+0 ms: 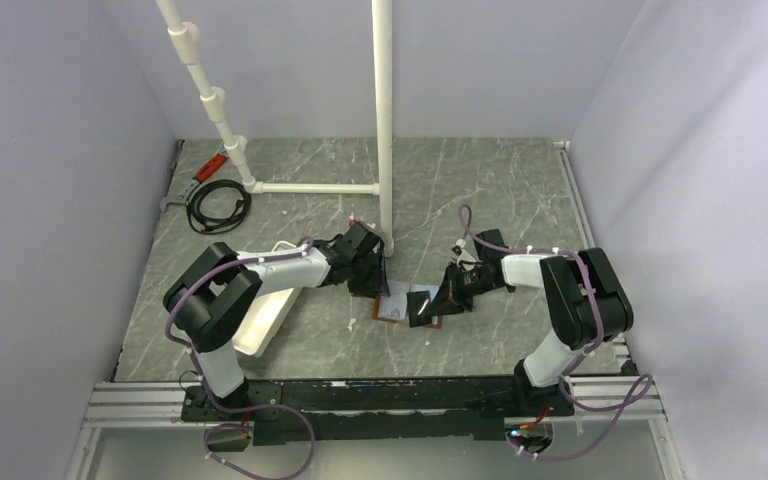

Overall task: Put the credit cards into the card holder
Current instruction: Insert the credit card into the card holder.

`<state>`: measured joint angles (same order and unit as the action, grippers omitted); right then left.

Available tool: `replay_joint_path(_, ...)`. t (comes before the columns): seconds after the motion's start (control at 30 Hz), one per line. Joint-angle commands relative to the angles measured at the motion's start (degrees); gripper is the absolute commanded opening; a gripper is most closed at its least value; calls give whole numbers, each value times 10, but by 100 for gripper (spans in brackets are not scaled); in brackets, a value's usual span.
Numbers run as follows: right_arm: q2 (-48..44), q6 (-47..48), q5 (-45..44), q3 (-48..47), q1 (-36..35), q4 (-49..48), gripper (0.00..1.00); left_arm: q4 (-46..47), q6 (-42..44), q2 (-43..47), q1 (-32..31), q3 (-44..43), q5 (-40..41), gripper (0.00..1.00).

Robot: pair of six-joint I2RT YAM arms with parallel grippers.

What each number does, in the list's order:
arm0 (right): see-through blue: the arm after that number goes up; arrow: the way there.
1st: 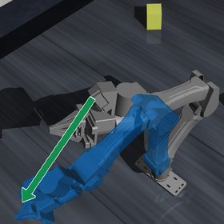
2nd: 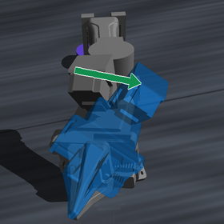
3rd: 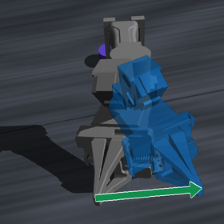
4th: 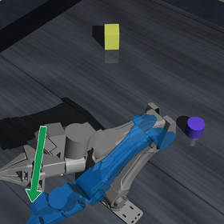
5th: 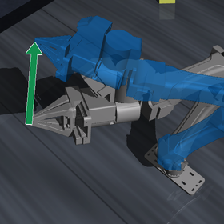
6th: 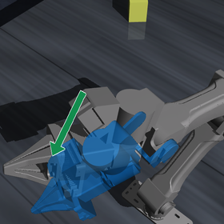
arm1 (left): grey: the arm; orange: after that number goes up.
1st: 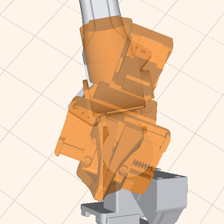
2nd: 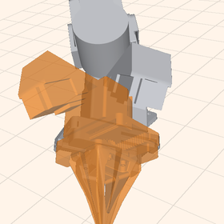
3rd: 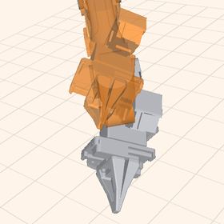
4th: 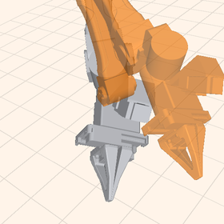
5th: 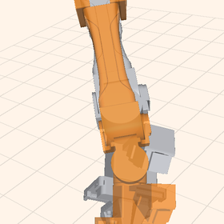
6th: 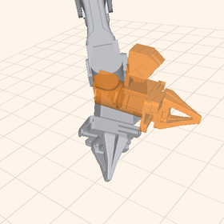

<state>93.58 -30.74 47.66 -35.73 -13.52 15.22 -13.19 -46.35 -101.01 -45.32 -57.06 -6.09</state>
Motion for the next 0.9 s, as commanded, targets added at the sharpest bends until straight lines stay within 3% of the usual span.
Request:
replay_joint_path(0.0,19,-6,-27,-25,2,3,0,-62,4,-41,-22,36,41,42)
replay_joint_path(0.87,38,11,0,-55,-11,-5,0,-45,-9,-15,-32,49,28,45)
